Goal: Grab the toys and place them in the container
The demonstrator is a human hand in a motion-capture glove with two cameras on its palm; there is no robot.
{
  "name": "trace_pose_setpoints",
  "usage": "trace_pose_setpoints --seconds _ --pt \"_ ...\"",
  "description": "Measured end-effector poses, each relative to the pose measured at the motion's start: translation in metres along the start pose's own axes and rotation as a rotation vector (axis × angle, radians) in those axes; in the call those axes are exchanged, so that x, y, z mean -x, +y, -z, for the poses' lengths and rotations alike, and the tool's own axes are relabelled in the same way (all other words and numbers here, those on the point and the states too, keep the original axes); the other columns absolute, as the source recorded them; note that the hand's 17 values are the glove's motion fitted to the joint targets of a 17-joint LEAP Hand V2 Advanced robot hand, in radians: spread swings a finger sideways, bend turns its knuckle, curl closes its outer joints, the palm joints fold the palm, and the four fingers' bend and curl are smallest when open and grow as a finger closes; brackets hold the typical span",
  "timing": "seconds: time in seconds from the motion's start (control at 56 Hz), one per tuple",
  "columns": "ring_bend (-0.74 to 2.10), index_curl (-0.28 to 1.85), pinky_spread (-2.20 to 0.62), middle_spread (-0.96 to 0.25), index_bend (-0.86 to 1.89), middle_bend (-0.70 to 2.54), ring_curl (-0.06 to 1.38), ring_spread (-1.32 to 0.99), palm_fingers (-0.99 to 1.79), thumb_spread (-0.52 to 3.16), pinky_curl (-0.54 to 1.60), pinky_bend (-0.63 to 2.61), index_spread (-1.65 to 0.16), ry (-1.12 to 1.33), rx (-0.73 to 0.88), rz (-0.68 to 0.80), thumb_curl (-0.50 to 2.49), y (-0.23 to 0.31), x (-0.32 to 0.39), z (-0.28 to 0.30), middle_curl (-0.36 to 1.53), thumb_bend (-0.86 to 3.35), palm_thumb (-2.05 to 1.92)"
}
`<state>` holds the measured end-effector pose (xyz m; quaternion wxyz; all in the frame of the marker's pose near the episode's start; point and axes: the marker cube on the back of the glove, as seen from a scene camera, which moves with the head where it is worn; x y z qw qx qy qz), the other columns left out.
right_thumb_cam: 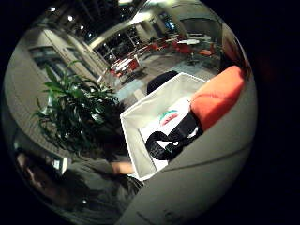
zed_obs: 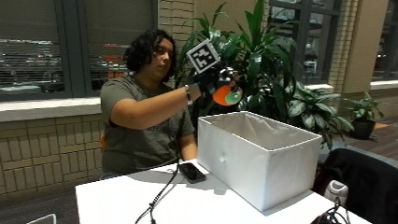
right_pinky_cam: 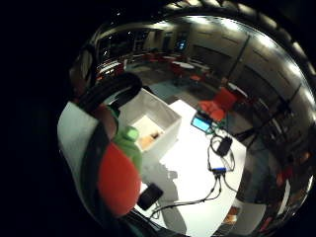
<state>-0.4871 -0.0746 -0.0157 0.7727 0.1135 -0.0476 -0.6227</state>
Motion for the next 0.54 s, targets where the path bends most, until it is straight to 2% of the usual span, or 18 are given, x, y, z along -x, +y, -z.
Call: trace_pose_setpoints --seconds 0.107,0.197,0.268,0.357,0.375,0.447,0.536 --pt "1.14 0.83 -0.36 -0.55 0.49 0.77 0.52 -0.51 0.75 0.97 0.47 1.16 -0.56 -0.047 0.068 -0.081 0.64 -0.044 0.037 -0.019 0.98 0.15 0.53" --pt "1.15 0.89 -0.34 -0.55 0.48 0.76 0.54 -0.5 0.66 0.96 0.46 1.11 -0.56 0.073 0.127 -0.093 0.67 -0.057 0.037 -0.038 0.99 0.12 0.51" --pt "1.15 0.91 -0.32 -0.56 0.45 0.73 0.55 -0.49 0.6 0.97 0.45 1.1 -0.56 -0.017 0.189 -0.178 0.69 -0.061 0.04 -0.044 0.98 0.11 0.49" --pt "1.09 0.89 -0.23 -0.53 0.35 0.65 0.54 -0.44 0.32 1.12 0.44 1.05 -0.52 -0.083 0.249 -0.114 0.63 -0.05 0.036 -0.042 0.94 0.03 0.35" --pt "0.99 0.87 -0.2 -0.5 0.33 0.56 0.51 -0.42 0.13 1.15 0.44 1.06 -0.52 -0.092 0.247 -0.109 0.58 -0.047 0.035 -0.04 0.9 -0.04 0.25" --pt "0.82 0.83 -0.12 -0.41 0.28 0.41 0.47 -0.36 -0.14 1.1 0.45 1.1 -0.49 -0.108 0.211 -0.084 0.5 -0.033 0.025 -0.028 0.84 -0.12 0.02" --pt "0.7 0.75 -0.07 -0.33 0.21 0.32 0.4 -0.32 -0.08 1.07 0.4 1.07 -0.48 0.065 0.204 -0.025 0.45 -0.007 0.001 -0.024 0.77 -0.09 -0.07"
